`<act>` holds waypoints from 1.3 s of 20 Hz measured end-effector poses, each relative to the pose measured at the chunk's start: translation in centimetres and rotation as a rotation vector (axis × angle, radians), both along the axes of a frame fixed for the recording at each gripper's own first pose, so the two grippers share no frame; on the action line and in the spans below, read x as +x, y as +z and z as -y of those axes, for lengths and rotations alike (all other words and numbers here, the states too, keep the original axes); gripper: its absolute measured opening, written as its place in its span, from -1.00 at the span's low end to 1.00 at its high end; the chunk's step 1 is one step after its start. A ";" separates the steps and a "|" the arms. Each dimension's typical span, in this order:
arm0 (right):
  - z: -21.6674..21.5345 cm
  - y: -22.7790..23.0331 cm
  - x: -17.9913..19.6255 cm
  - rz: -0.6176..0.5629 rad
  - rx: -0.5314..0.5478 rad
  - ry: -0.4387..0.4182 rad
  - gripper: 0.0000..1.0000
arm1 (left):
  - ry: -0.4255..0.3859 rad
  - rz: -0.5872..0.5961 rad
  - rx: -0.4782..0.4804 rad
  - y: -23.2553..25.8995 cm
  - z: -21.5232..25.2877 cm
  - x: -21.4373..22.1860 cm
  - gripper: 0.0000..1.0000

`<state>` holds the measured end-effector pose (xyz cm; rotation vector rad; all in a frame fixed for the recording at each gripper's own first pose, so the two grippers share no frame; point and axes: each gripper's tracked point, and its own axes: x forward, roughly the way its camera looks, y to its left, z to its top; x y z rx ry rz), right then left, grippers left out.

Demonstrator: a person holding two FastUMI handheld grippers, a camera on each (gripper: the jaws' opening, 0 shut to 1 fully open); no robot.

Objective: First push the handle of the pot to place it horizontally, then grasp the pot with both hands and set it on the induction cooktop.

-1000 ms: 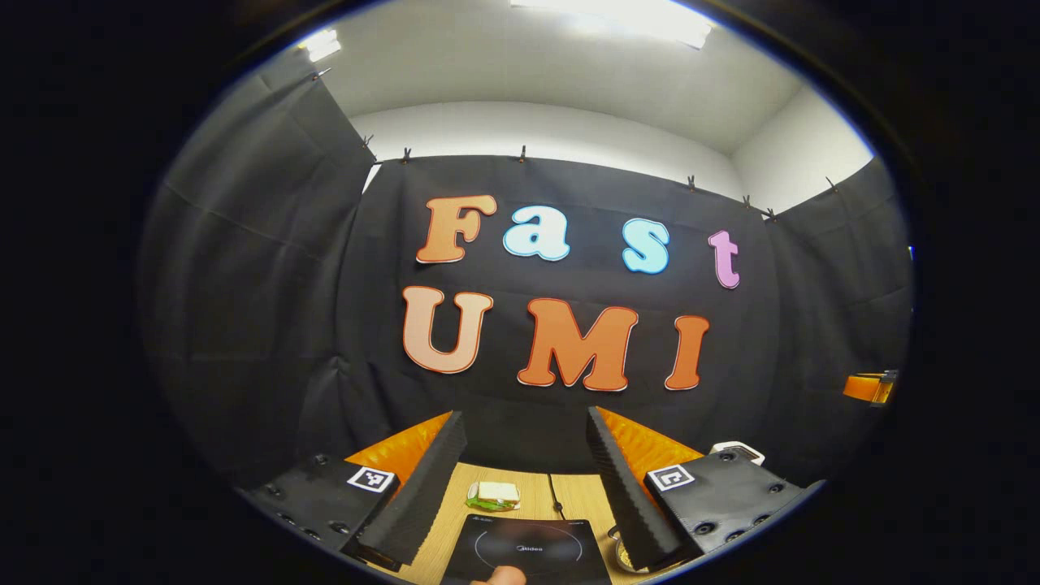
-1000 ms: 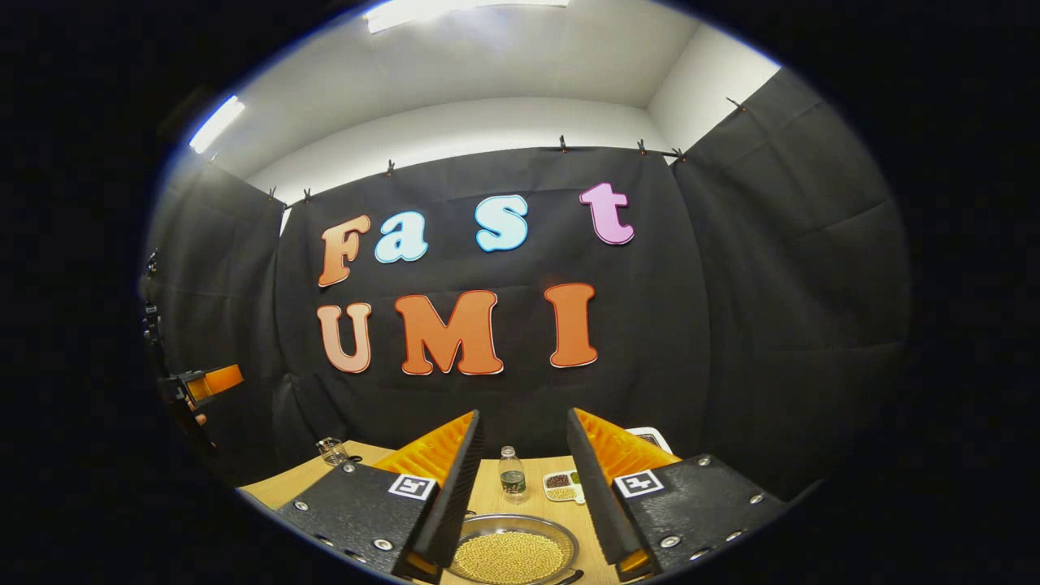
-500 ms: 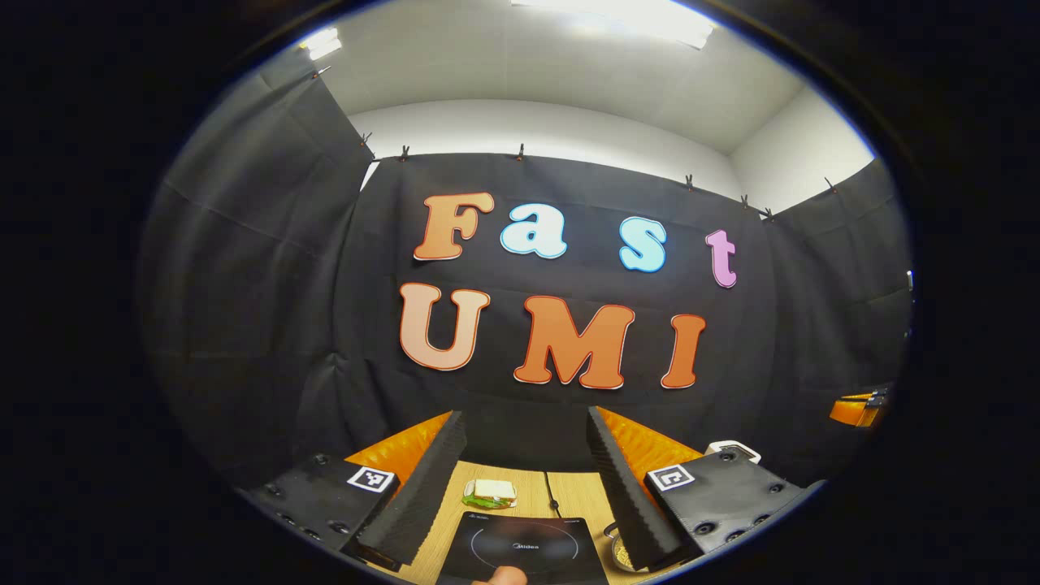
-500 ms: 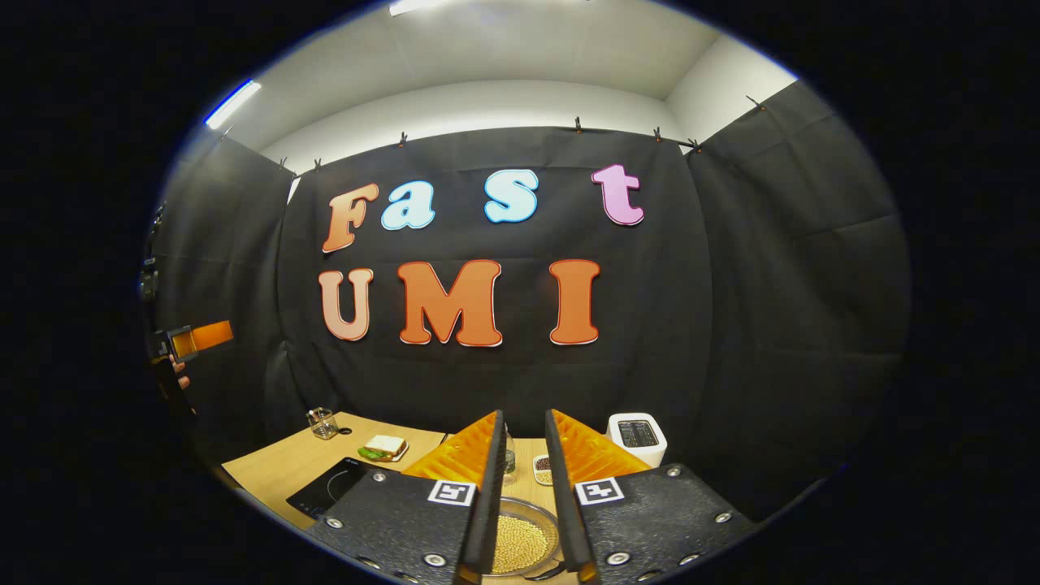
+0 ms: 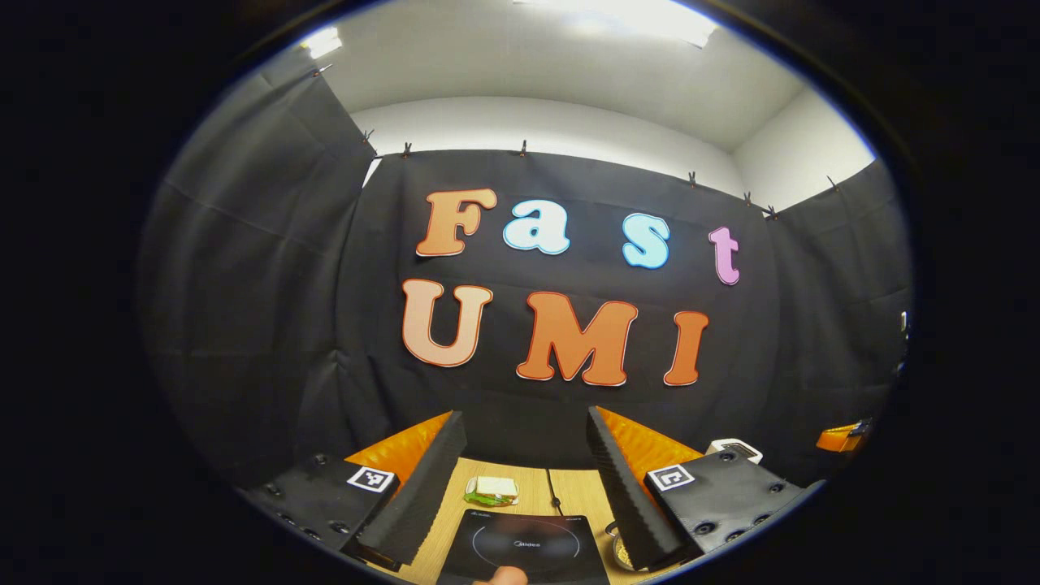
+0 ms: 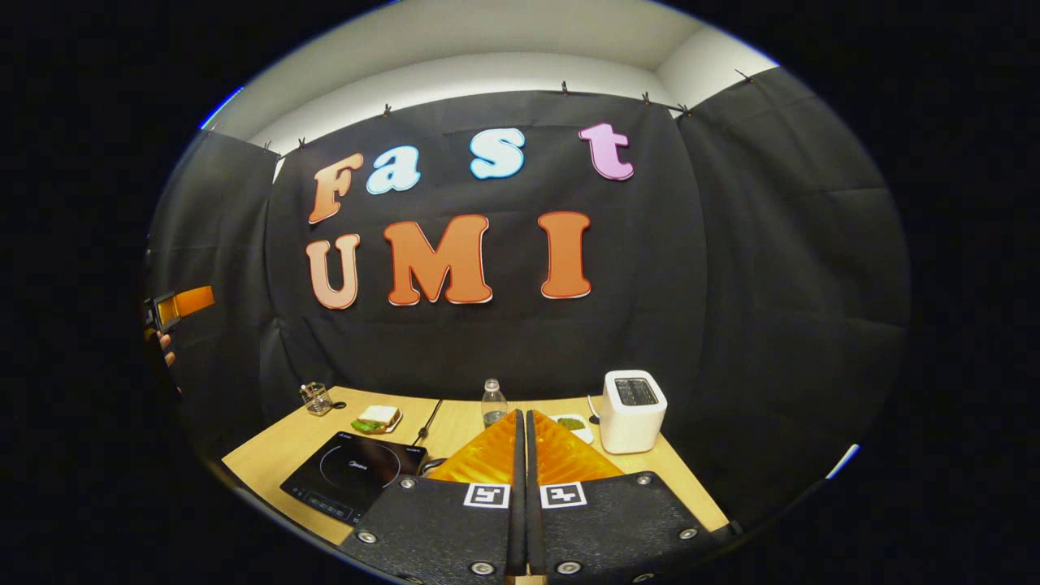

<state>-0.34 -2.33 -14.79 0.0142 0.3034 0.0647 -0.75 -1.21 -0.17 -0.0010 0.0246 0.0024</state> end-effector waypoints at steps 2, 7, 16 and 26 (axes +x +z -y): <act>0.2 -1.6 -0.5 -0.029 -0.009 0.002 -1.00 | -0.007 0.000 0.001 0.1 0.2 -0.1 0.96; -0.1 -5.9 -2.8 -0.123 0.032 0.028 -1.00 | -0.023 0.001 -0.001 0.1 0.8 0.0 0.96; -0.1 -12.9 -6.4 -0.265 0.003 0.038 -1.00 | -0.019 -0.012 -0.010 -0.4 0.3 -0.4 0.96; 0.0 -21.6 -10.7 -0.481 0.045 0.033 -1.00 | -0.007 -0.002 0.002 -0.3 -0.6 -0.9 0.96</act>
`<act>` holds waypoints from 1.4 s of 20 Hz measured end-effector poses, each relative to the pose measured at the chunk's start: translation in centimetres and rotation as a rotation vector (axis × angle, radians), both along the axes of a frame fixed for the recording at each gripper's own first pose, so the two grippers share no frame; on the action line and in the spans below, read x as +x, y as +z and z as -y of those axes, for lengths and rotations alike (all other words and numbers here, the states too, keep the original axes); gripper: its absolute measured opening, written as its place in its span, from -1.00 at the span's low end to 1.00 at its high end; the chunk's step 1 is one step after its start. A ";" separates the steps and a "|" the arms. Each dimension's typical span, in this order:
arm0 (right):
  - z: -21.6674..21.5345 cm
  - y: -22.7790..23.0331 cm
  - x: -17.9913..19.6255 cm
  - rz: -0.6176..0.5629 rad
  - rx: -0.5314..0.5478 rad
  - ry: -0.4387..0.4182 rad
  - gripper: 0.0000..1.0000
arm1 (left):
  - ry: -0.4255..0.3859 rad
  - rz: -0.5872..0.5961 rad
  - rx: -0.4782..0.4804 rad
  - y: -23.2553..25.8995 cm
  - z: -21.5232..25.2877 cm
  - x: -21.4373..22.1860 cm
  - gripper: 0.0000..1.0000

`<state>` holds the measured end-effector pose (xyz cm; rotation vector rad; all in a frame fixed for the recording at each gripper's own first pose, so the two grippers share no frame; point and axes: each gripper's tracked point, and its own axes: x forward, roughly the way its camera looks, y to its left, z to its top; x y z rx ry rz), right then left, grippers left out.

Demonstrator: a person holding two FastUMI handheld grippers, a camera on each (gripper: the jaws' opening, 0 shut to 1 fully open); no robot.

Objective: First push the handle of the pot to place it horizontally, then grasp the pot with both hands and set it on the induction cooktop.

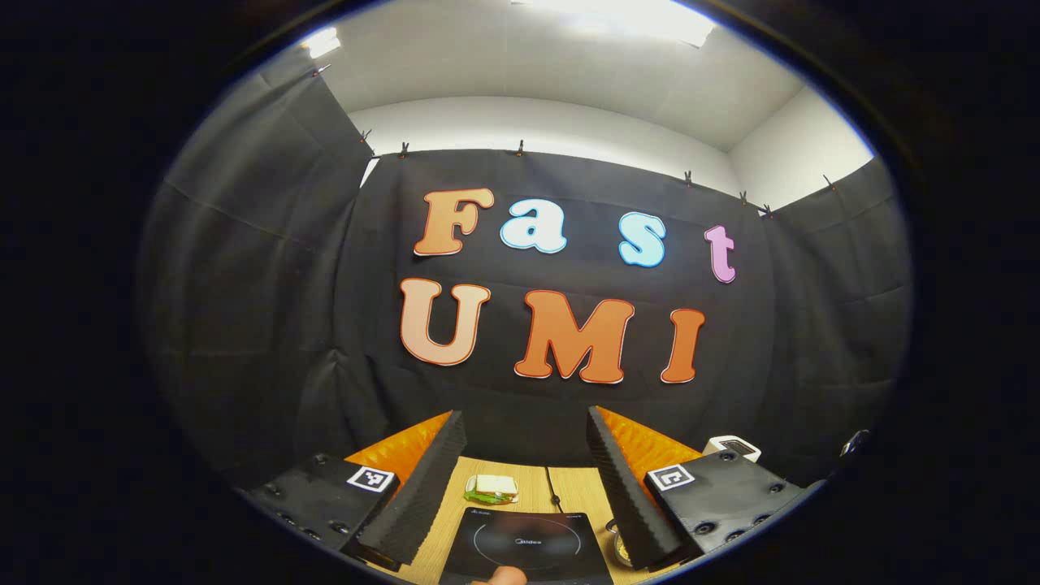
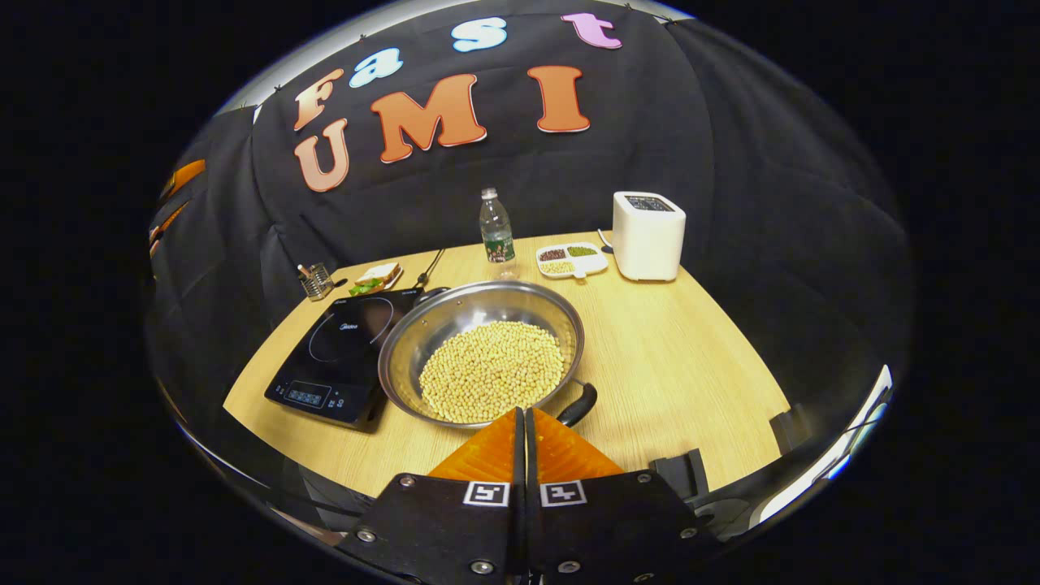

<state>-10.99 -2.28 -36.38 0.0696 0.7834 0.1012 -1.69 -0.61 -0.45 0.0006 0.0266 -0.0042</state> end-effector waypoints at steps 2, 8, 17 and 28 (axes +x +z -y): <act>-0.1 -1.3 -0.5 -0.033 0.004 -0.006 -1.00 | 0.009 -0.003 0.000 -0.1 -0.7 0.1 0.96; -0.9 -4.8 -1.9 -0.130 0.019 0.003 -1.00 | 0.030 -0.015 -0.007 -0.9 -1.9 0.3 0.96; -2.1 -7.9 -0.2 -0.209 0.041 -0.012 -1.00 | 0.059 0.005 0.015 -0.9 -3.0 0.8 0.96; 0.6 -7.9 3.2 -0.201 0.117 -0.147 -1.00 | 0.071 -0.035 0.016 -3.1 -3.2 3.8 0.96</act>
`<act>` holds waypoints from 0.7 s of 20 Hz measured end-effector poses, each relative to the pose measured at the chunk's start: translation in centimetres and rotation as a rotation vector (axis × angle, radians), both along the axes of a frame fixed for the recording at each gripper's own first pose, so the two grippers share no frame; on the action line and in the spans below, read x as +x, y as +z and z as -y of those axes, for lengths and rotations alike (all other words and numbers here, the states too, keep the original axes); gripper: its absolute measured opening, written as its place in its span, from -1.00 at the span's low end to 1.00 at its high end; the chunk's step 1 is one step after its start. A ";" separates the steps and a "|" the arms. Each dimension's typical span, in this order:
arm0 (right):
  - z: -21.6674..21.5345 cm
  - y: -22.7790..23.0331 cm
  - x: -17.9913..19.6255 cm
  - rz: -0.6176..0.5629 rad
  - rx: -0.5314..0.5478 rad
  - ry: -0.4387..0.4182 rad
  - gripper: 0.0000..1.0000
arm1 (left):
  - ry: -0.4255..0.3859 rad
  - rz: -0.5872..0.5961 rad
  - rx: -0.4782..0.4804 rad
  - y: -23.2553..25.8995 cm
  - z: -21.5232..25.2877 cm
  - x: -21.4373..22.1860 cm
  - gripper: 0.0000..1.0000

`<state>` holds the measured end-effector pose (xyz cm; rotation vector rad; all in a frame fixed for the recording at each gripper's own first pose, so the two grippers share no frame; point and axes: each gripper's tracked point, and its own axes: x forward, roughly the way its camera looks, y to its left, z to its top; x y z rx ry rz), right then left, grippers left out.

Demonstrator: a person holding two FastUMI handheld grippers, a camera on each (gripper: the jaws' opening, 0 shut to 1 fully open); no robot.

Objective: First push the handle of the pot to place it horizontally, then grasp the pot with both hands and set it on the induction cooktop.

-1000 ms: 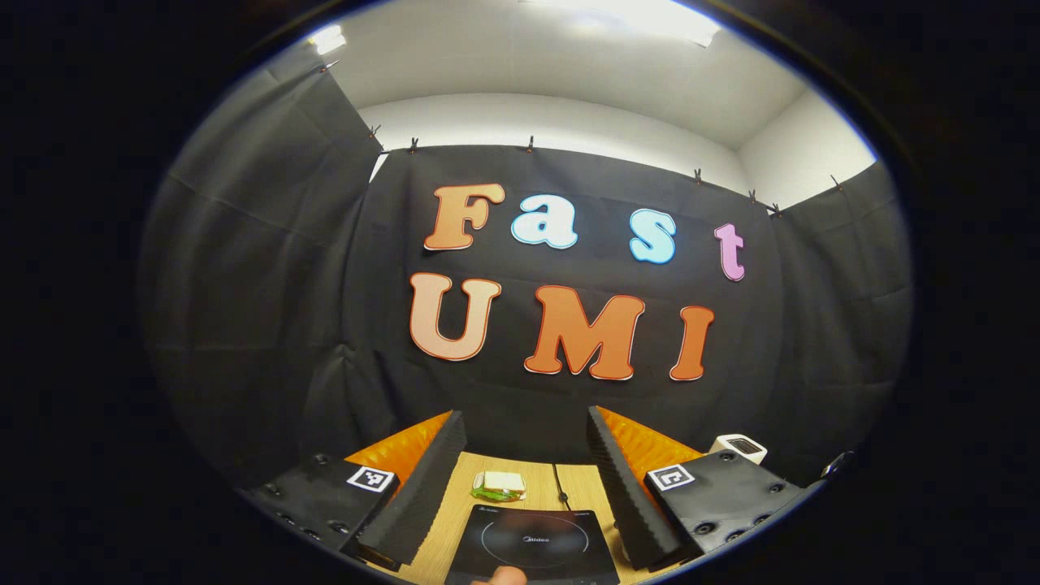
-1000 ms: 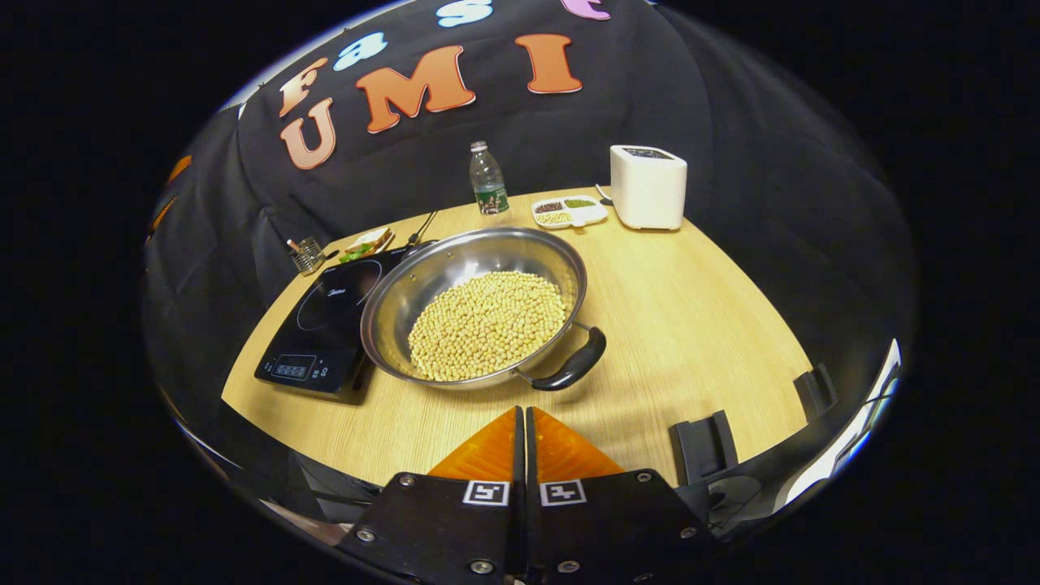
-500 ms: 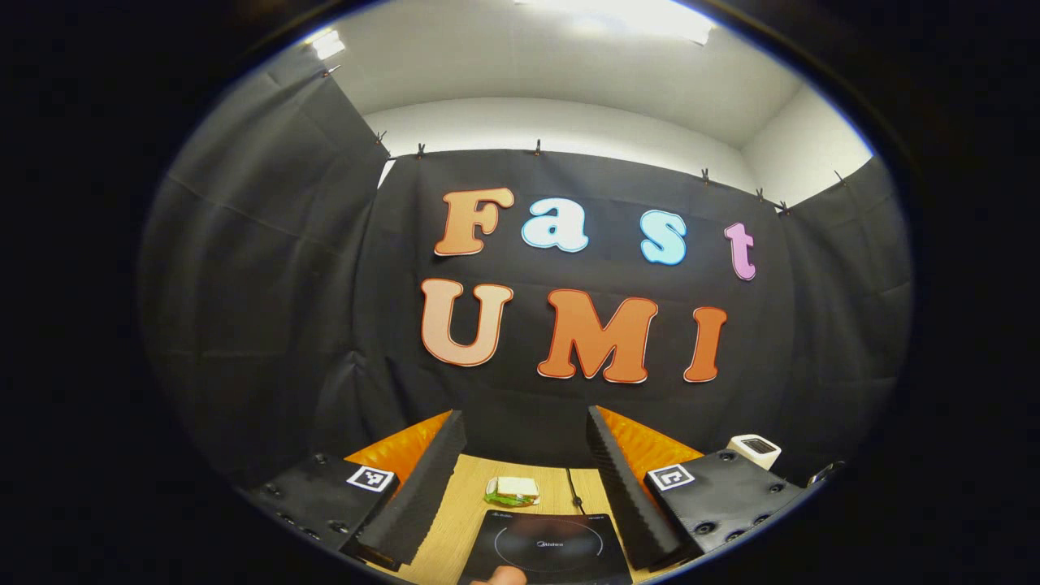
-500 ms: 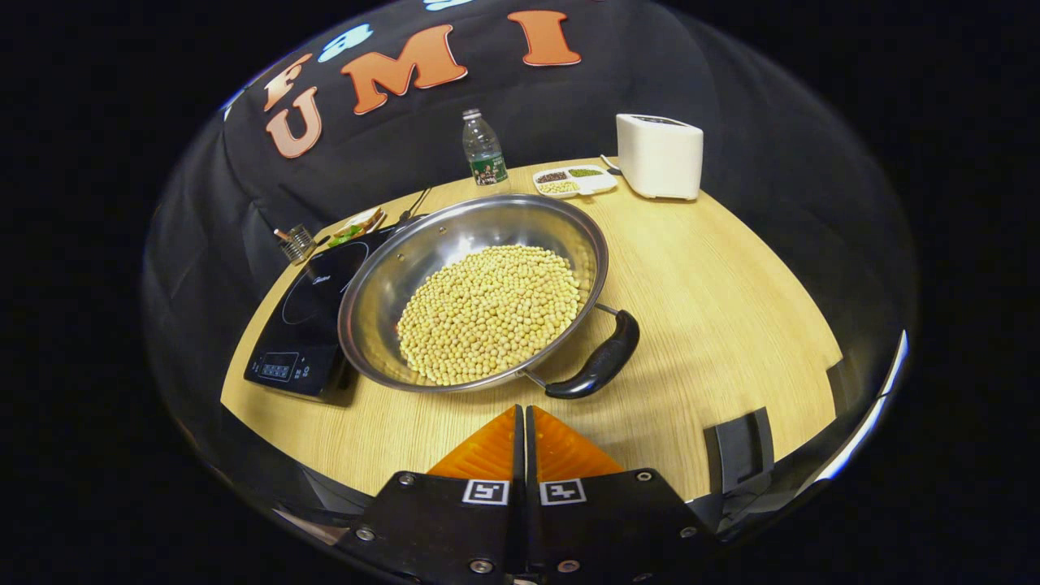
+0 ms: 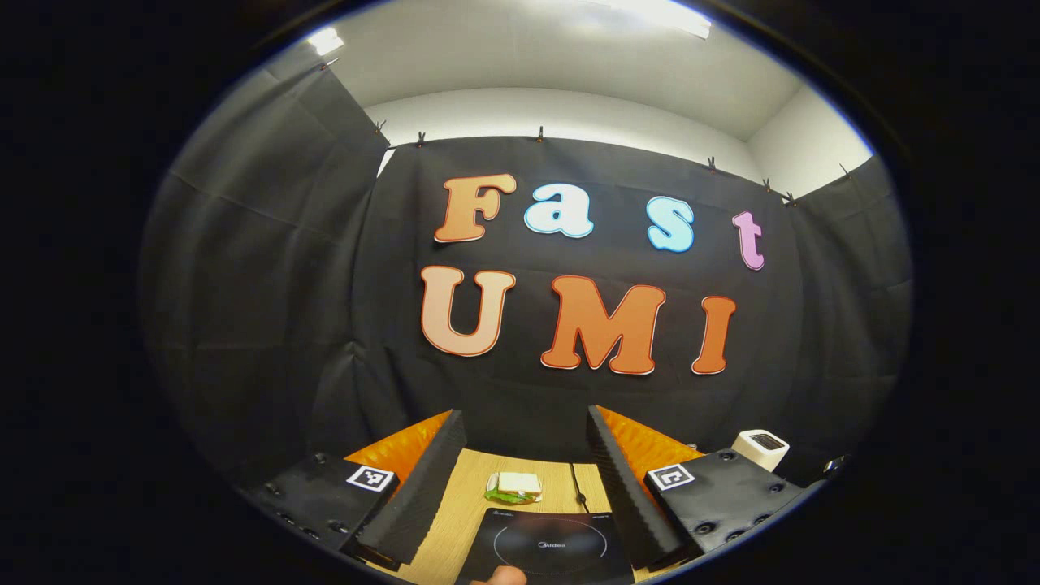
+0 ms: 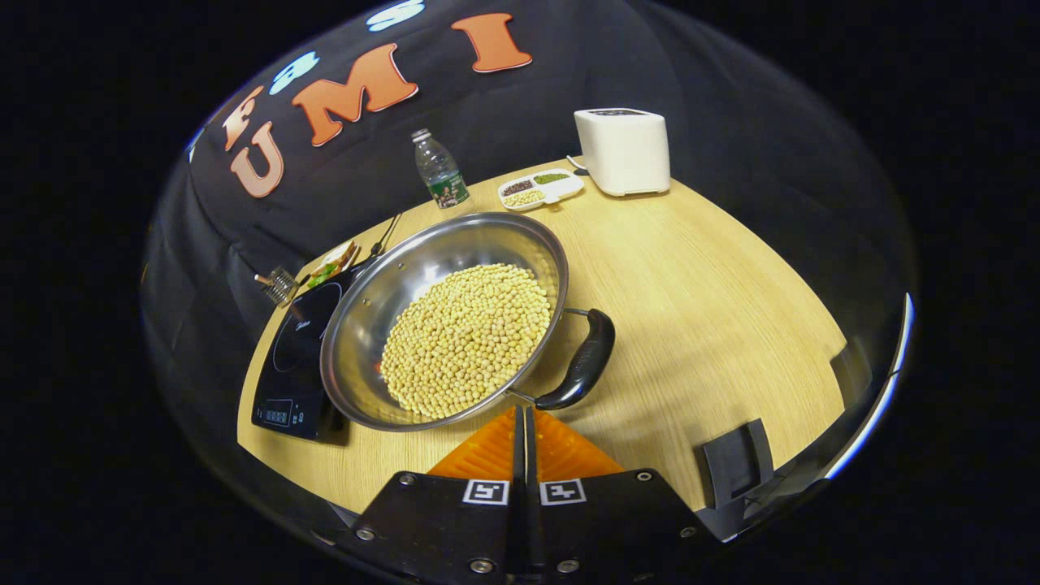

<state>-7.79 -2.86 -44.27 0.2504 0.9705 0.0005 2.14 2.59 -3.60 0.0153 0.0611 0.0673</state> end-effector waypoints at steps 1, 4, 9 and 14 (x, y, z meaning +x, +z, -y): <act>0.3 0.0 0.4 0.001 0.004 -0.008 -1.00 | -0.002 -0.003 0.001 -0.1 0.1 0.3 0.96; 1.0 0.0 1.5 0.006 0.011 -0.028 -1.00 | -0.009 -0.009 0.008 -0.5 0.5 0.6 0.96; 1.9 -0.2 3.3 0.003 0.012 -0.050 -1.00 | -0.022 -0.008 0.016 -0.5 0.8 0.7 0.96; 2.7 -0.3 4.8 0.001 0.018 -0.063 -1.00 | -0.032 -0.025 0.019 -1.2 0.8 1.1 0.97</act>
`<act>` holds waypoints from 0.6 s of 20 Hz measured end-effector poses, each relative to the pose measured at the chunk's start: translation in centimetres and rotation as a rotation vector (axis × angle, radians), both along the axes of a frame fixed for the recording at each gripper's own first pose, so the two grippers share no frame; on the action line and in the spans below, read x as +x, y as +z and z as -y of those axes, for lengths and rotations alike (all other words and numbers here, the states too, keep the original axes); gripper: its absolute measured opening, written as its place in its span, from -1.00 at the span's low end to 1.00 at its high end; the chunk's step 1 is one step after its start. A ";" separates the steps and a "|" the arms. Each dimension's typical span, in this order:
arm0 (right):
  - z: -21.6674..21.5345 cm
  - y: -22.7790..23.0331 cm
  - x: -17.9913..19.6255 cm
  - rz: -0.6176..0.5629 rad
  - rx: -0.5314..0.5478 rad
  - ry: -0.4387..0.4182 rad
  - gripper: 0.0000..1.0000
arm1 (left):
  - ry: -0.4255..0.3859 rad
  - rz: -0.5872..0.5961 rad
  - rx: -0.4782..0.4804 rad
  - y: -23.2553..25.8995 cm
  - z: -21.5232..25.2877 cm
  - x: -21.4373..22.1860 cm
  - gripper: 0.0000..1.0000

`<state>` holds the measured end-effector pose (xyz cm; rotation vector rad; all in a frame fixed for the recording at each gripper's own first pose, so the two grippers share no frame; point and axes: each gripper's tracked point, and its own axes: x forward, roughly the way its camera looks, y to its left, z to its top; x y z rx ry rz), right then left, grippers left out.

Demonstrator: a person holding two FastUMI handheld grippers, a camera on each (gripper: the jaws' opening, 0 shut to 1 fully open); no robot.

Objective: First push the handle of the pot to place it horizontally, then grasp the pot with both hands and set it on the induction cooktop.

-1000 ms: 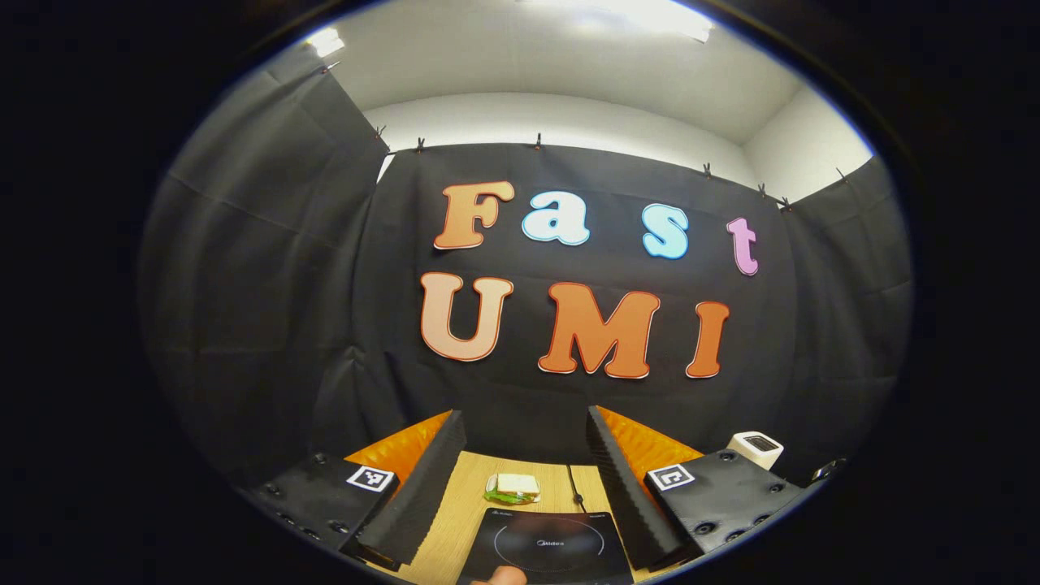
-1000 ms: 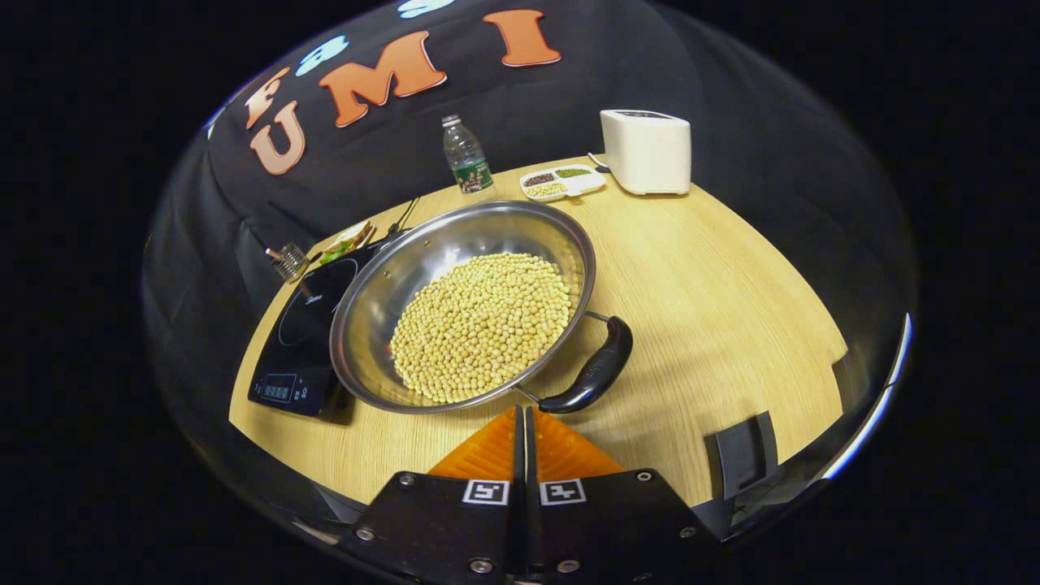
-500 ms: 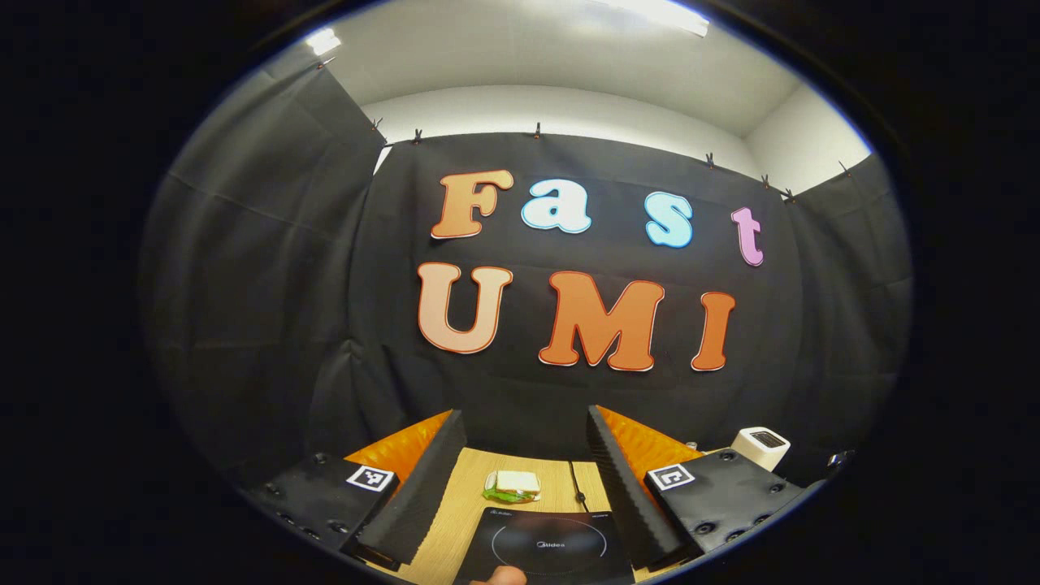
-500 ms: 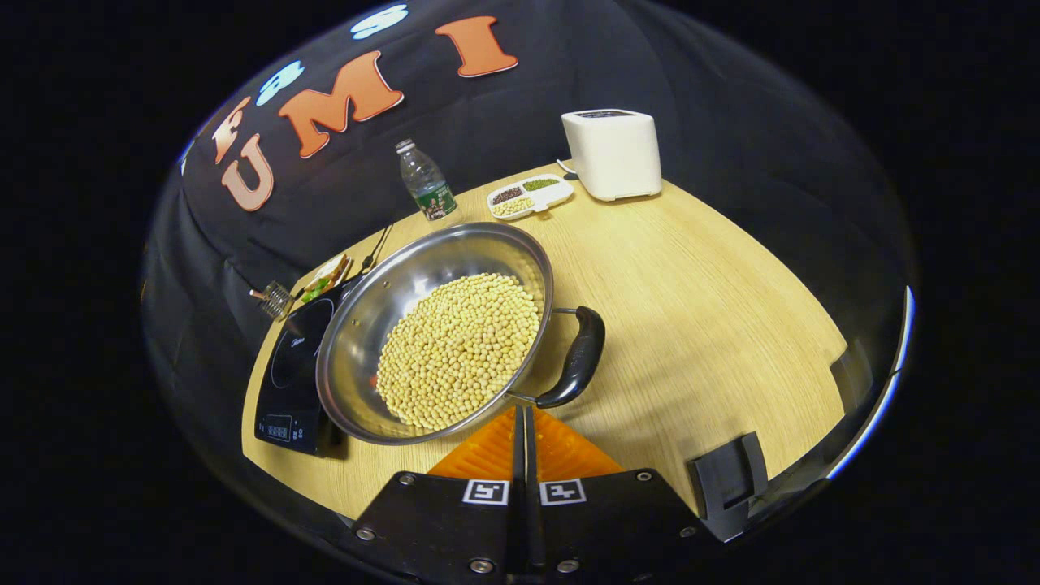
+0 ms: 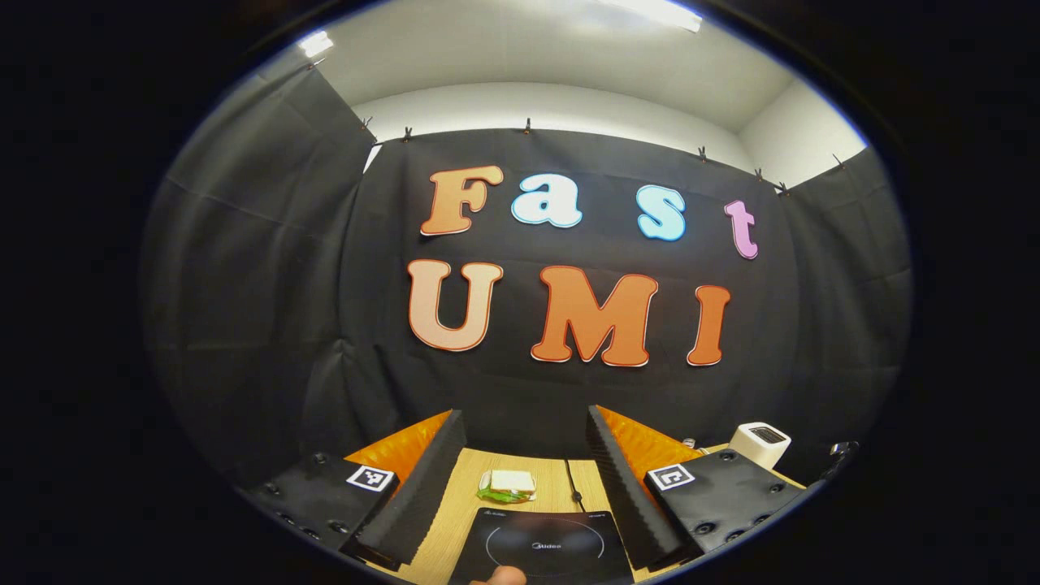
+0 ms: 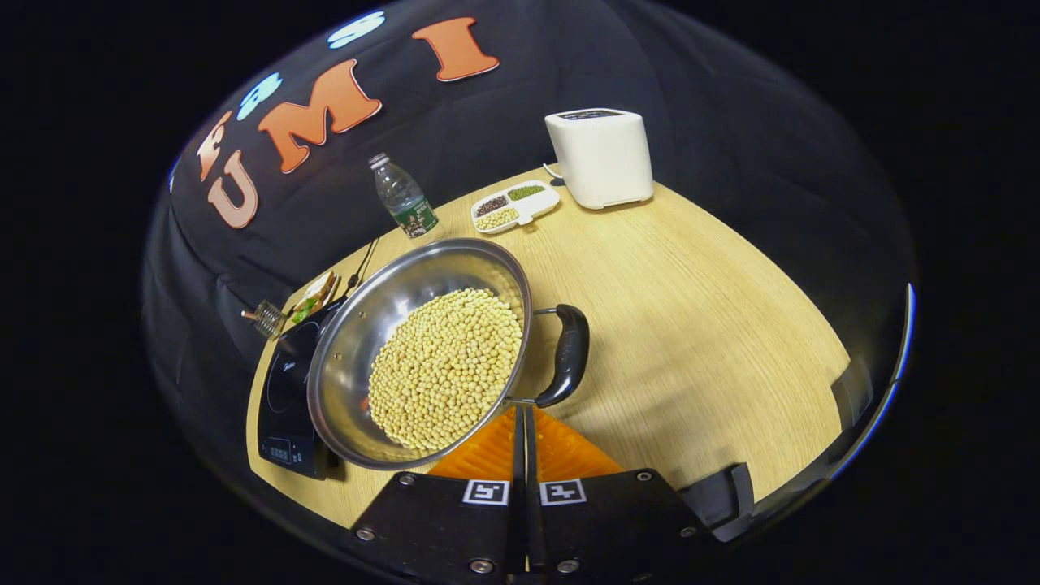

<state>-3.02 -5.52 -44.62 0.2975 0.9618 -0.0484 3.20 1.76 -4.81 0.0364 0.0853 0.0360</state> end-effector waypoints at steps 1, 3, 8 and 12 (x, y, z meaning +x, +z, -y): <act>0.2 0.0 0.3 0.000 -0.003 0.001 -1.00 | 0.000 -0.003 -0.001 -0.2 0.0 0.2 0.97; 0.4 -0.2 1.2 -0.001 0.003 -0.007 -1.00 | 0.001 -0.011 -0.006 -0.7 0.5 1.3 0.96; 0.8 1.2 3.5 0.049 0.021 -0.010 -1.00 | -0.001 -0.025 -0.007 -1.4 1.2 2.4 0.96; 0.9 1.0 3.9 0.046 0.030 -0.001 -1.00 | -0.011 -0.036 -0.005 -2.1 1.9 2.5 0.96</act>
